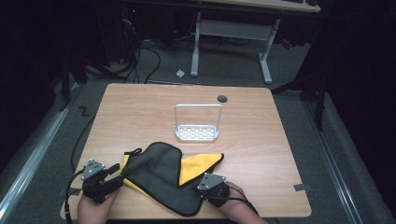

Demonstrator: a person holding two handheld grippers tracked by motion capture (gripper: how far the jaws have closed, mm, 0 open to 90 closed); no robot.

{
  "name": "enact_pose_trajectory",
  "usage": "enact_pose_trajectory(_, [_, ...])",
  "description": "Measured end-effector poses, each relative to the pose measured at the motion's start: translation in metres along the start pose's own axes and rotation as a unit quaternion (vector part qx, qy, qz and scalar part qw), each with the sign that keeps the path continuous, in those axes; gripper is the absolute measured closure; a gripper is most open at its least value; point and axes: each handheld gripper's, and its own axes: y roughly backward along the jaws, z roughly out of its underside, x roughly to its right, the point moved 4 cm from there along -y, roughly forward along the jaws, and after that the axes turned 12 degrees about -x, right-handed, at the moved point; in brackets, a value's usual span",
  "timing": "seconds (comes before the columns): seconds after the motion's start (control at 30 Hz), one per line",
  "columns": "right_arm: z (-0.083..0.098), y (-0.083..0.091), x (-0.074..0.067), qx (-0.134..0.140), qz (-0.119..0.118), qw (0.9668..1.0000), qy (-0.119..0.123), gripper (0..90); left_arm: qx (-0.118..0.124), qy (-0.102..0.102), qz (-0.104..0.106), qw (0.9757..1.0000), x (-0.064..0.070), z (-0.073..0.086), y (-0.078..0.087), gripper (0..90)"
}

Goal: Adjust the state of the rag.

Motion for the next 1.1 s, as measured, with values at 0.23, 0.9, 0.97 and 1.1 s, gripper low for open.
enact_pose_trajectory(0.23, [0.012, 0.006, 0.007, 0.0, 0.002, 0.9997, -0.022, 90.0, -0.003, -0.023, 0.013, 0.9997, 0.013, -0.011, -0.01, 50.0])
enact_pose_trajectory(0.9, [0.096, 0.049, 0.072, -0.012, 0.106, 0.981, -0.162, 90.0, -0.064, -0.059, 0.098, 0.9913, 0.04, -0.032, -0.07, 70.9])
enact_pose_trajectory(0.97, [0.098, 0.05, 0.076, -0.01, 0.106, 0.9799, -0.169, 90.0, -0.07, -0.061, 0.121, 0.9883, 0.045, -0.031, -0.074, 73.5])
enact_pose_trajectory(1.1, [0.099, 0.049, 0.084, -0.008, 0.107, 0.9779, -0.179, 90.0, -0.091, -0.089, 0.141, 0.9818, 0.064, -0.024, -0.082, 73.6])
